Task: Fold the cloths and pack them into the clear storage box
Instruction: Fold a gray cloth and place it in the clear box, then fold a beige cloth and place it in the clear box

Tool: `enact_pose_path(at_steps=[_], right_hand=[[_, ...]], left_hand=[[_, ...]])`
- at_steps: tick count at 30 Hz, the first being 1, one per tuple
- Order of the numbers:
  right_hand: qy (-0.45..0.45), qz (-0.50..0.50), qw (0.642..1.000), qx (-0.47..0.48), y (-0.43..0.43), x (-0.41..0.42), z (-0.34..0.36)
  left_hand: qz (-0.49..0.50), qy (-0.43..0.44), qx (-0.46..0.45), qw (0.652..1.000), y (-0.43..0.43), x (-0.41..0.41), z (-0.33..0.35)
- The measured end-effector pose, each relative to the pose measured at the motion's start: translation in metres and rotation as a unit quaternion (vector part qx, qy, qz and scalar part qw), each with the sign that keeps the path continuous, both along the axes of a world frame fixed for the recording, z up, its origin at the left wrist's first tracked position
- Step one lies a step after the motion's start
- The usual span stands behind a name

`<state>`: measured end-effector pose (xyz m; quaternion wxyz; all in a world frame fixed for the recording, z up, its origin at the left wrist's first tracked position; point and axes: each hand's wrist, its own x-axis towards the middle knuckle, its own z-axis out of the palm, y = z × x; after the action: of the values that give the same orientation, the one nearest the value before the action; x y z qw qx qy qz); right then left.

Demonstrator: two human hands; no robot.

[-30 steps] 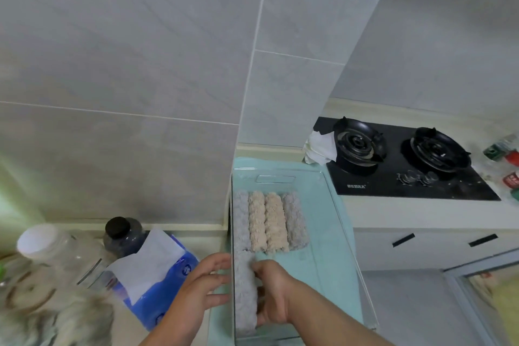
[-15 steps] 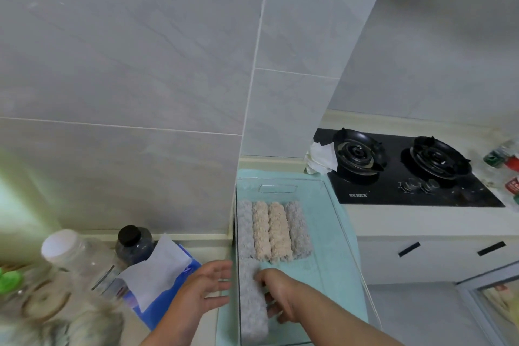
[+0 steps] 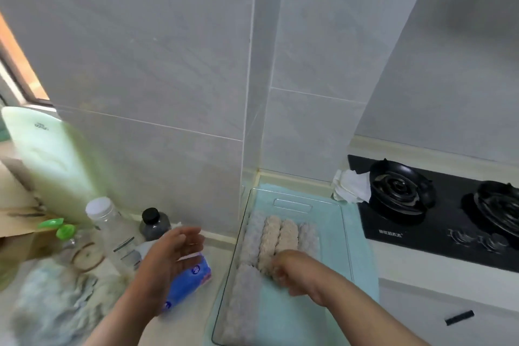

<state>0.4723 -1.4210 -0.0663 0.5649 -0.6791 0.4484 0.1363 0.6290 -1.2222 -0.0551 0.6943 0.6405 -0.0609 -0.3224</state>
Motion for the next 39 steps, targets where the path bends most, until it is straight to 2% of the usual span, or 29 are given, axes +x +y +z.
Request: enact_pose_path(at_steps=[3, 6, 11, 13, 16, 19, 22, 26, 32, 35, 39], right_hand=[[-0.1, 0.047, 0.994, -0.025, -0.004, -0.01, 0.02], [-0.197, 0.117, 0.969, -0.091, -0.002, -0.024, 0.04], [-0.296, 0.2, 0.932, -0.065, 0.028, -0.057, 0.056], [-0.313, 0.247, 0.916, -0.051, 0.048, -0.07, 0.06], [-0.328, 0.318, 0.888, -0.044, 0.088, -0.077, 0.066], [-0.344, 0.381, 0.858, -0.023, 0.145, -0.081, 0.073], [-0.363, 0.458, 0.812, -0.015, 0.208, -0.096, 0.085], [-0.379, 0.543, 0.749, 0.005, 0.298, -0.125, 0.104], [-0.379, 0.641, 0.667, 0.027, 0.439, -0.185, 0.113], [-0.362, 0.671, 0.645, 0.045, 0.51, -0.219, 0.11], [-0.346, 0.684, 0.638, 0.074, 0.598, -0.259, 0.098]], left_hand=[[0.073, -0.035, -0.016, 0.997, 0.015, -0.021, 0.016], [0.151, -0.077, -0.035, 0.985, 0.038, -0.059, 0.029], [0.233, -0.097, 0.006, 0.968, 0.091, -0.155, 0.041], [0.239, -0.143, 0.085, 0.957, 0.116, -0.196, 0.047], [0.265, -0.221, 0.235, 0.909, 0.155, -0.248, 0.061], [0.333, -0.223, 0.274, 0.874, 0.203, -0.296, 0.07], [0.398, -0.228, 0.315, 0.831, 0.253, -0.344, 0.079], [0.495, -0.215, 0.297, 0.788, 0.325, -0.41, 0.084], [0.585, -0.182, 0.267, 0.744, 0.445, -0.518, 0.08], [0.642, -0.167, 0.255, 0.704, 0.511, -0.572, 0.077], [0.688, -0.153, 0.245, 0.665, 0.584, -0.634, 0.071]])
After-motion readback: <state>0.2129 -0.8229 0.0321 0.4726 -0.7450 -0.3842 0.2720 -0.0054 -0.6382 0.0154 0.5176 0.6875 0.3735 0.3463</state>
